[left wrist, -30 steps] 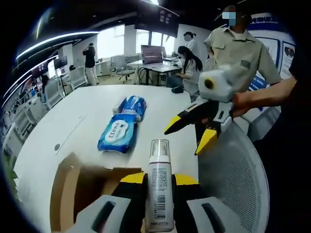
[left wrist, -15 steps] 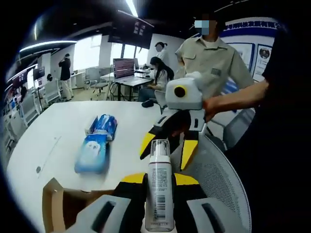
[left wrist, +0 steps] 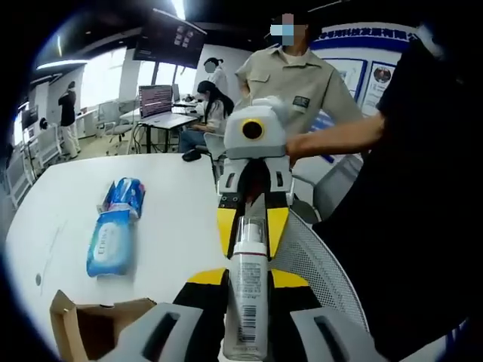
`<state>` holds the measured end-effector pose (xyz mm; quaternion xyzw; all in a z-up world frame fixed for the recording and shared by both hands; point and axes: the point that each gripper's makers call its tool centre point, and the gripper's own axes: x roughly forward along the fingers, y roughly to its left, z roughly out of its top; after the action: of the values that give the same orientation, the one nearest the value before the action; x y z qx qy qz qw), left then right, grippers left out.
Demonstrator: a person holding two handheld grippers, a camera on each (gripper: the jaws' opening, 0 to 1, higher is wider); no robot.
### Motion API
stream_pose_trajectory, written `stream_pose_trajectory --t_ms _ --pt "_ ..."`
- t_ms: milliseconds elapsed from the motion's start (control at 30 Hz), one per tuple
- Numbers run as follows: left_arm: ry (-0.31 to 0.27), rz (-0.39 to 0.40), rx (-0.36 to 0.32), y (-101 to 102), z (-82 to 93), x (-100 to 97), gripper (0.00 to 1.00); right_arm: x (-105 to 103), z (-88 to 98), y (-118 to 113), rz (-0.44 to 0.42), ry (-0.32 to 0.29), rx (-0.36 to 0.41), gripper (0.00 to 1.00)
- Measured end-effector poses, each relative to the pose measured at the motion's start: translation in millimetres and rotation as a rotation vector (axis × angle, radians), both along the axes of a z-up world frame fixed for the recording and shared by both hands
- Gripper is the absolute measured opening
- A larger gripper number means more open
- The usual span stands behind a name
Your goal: Operate the shoe box by opening the lid, removing the specified soft item, and placing it in the target area until the item is outside and the box remains undamaged.
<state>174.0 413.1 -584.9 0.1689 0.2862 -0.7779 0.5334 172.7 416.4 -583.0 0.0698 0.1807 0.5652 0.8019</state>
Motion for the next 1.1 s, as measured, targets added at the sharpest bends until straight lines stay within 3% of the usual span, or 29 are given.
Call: stream_pose_trajectory --t_ms 167,433,700,1100 --pt "0.018 0.001 0.016 -1 -10.0 -3.9 0.2 -2 -6.8 -2 0.007 -0.015 -0.054 0.18" --pt "0.017 0.075 -0.008 -7 -8.1 9.2 0.26 10 -13.1 -24 -0.093 0.026 -0.031 0.18" --pt "0.004 0.238 -0.059 -3 -3.4 34.3 0.27 18 -15.2 -64 -0.199 0.057 0.003 0.18" --pt "0.014 0.517 -0.096 27 -7.4 66.2 0.28 23 -14.9 -117 -0.358 0.091 0.062 0.18"
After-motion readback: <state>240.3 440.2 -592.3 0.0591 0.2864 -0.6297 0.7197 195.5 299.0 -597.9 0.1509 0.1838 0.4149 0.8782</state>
